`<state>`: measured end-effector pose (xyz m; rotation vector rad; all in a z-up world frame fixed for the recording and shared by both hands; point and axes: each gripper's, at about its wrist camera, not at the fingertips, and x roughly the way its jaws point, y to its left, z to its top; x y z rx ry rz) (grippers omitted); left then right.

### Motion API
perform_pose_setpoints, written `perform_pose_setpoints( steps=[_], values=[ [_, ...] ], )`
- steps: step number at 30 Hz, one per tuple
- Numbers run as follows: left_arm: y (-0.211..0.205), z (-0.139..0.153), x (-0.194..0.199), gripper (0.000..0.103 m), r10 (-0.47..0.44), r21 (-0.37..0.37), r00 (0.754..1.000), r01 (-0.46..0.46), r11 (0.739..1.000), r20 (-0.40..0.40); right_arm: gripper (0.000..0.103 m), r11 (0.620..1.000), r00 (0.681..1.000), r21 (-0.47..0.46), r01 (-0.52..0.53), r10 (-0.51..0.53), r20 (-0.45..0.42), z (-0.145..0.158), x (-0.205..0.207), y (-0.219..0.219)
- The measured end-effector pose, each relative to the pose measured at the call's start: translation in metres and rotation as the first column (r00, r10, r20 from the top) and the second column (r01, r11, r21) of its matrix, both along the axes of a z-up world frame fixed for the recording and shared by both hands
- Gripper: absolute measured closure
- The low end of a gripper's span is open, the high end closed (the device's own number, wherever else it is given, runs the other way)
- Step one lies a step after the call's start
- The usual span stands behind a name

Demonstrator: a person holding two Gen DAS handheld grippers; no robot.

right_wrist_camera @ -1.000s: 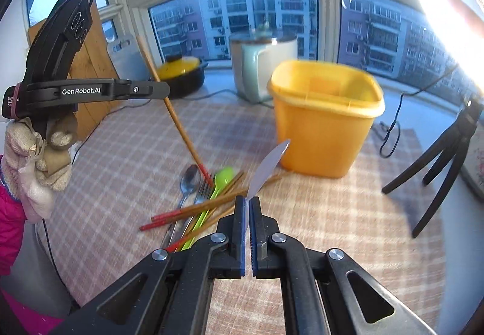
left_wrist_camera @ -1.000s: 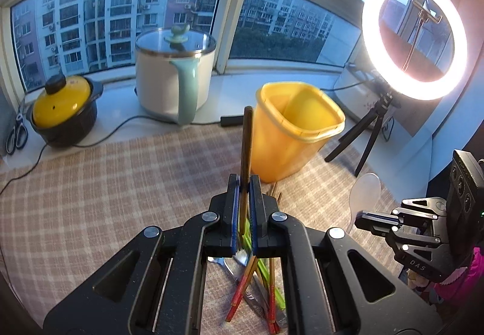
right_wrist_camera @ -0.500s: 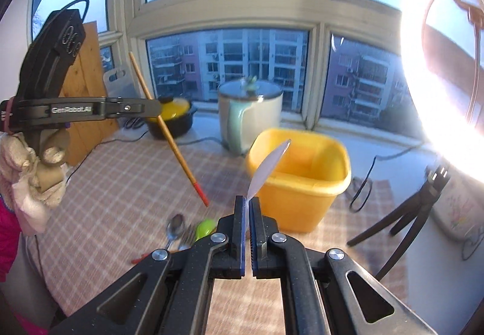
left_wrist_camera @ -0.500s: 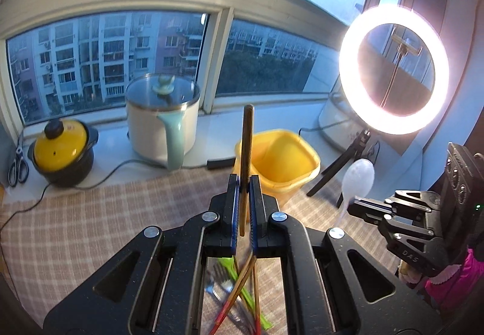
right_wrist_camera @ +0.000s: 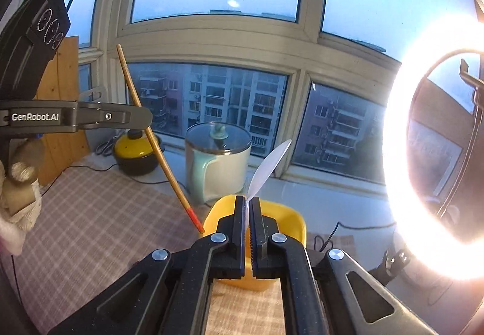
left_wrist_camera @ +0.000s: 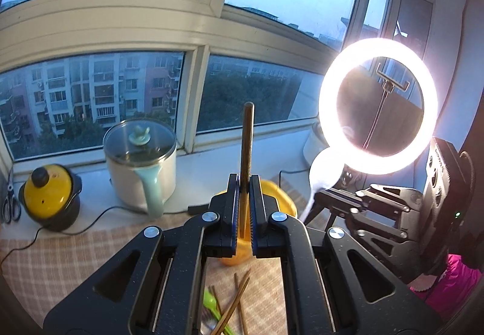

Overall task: Organize utensils
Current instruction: 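Lift the chopstick and spoon and carry both tools over the yellow bin, then open the right tool to drop the spoon while the left tool releases the chopstick into the bin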

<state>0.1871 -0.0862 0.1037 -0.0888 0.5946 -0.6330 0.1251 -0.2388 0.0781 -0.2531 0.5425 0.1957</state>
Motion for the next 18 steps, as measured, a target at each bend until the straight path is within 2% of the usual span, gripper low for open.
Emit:
perform_pose_setpoints(
  steps=[4,11,18],
  values=[
    [-0.014,-0.001,0.012,0.099,-0.002,0.016,1.0,0.002,1.0,0.0,0.103,0.999,0.999,-0.025,0.028,-0.028,0.025,0.004,0.017,-0.003],
    [-0.026,-0.023,0.03,0.099,-0.011,0.047,0.998,0.014,0.999,-0.056,0.103,0.995,0.997,-0.059,0.079,-0.078,0.026,-0.007,0.044,-0.014],
    [-0.029,-0.045,0.038,0.099,-0.007,0.066,0.994,0.014,0.998,-0.106,0.103,0.991,0.991,-0.042,0.129,-0.13,-0.031,-0.032,0.067,-0.028]
  ],
)
